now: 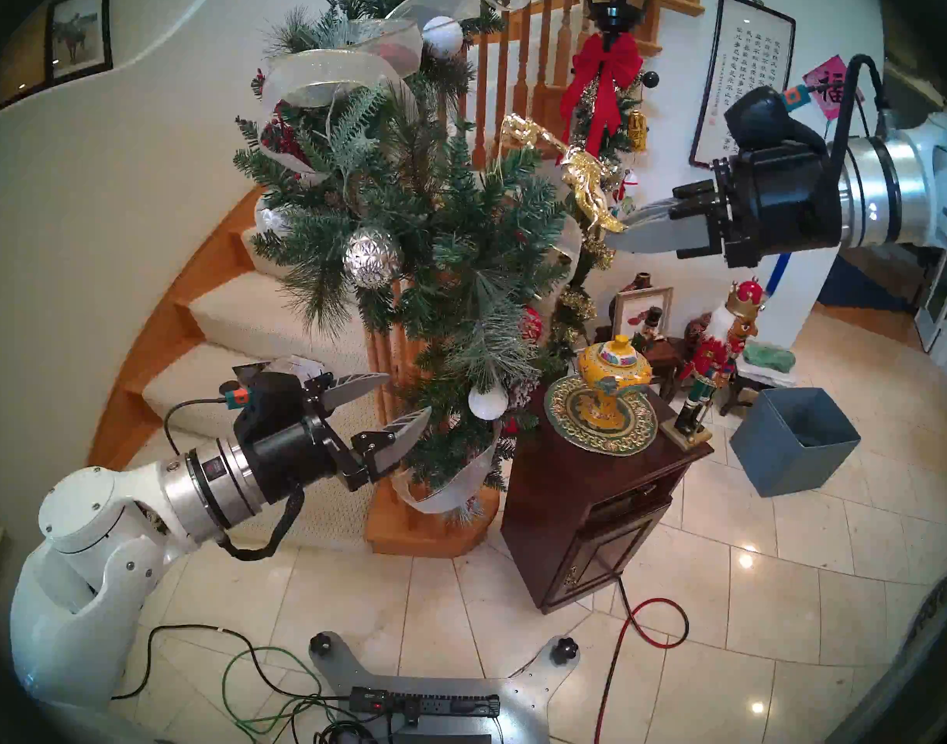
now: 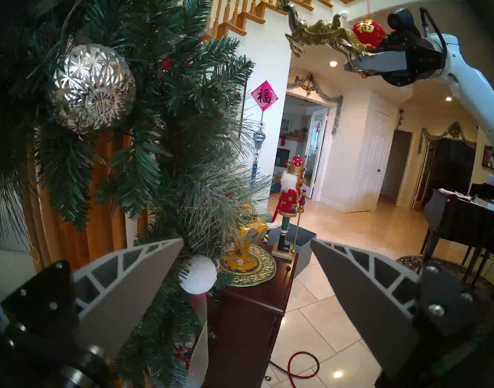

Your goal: Hang the ornament onto the Christmas-tree-style decoration

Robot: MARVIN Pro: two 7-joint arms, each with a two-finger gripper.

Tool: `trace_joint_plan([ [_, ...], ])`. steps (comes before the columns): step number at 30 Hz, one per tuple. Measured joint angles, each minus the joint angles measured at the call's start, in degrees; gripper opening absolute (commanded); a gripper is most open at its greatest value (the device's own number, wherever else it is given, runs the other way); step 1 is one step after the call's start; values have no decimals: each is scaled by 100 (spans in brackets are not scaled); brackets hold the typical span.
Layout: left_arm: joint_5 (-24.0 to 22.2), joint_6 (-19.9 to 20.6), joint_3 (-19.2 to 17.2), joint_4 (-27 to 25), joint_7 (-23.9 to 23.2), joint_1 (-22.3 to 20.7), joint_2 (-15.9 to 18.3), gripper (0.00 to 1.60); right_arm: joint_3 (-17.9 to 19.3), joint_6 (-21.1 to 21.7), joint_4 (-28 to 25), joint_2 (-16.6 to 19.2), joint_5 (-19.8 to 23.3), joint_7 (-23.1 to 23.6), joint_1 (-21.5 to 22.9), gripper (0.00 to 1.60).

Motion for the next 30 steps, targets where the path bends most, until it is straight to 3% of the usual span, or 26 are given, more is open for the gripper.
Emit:
trace_joint_plan([
  [30,0,0,1,2,0,-1,0,160,-529,-26,-373,22,278,-849,622,0],
])
